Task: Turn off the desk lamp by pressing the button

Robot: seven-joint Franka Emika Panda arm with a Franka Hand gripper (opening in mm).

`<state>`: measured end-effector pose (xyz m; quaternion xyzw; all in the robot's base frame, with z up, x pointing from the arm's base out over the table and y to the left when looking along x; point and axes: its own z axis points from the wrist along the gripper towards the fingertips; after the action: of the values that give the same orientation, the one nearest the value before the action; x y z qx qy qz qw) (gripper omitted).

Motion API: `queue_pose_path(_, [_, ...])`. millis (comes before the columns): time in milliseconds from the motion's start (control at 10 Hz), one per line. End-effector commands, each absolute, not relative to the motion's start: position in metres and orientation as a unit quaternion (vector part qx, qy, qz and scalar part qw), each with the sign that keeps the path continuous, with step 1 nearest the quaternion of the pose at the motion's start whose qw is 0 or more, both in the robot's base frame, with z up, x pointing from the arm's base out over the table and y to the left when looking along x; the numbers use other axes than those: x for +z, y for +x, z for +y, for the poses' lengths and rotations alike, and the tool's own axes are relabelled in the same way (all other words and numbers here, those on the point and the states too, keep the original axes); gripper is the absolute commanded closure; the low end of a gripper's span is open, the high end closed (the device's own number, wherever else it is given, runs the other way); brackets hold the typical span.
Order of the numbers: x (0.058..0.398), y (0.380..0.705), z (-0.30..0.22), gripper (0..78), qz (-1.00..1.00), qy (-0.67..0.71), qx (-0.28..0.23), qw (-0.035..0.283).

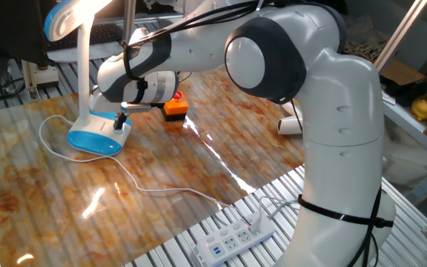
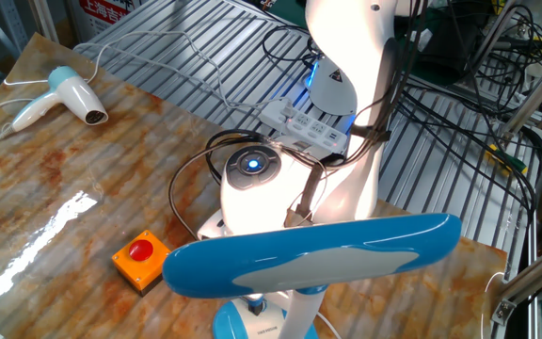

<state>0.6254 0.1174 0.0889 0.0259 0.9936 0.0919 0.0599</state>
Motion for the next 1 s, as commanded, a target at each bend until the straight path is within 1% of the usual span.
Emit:
queue_pose_path(100, [0.074,0.614,0.122,77.6,0.994,0.025,0.092,0.047])
queue_pose_path(200, [0.080,0.610,0.121,77.6,0.995,0.027,0.091,0.040])
queue_pose_path(700, [0.081,0.595,0.122,77.6,0.995,0.035,0.091,0.037])
queue_pose_path(1000, [0.082,0.595,0.122,77.6,0.995,0.035,0.089,0.037])
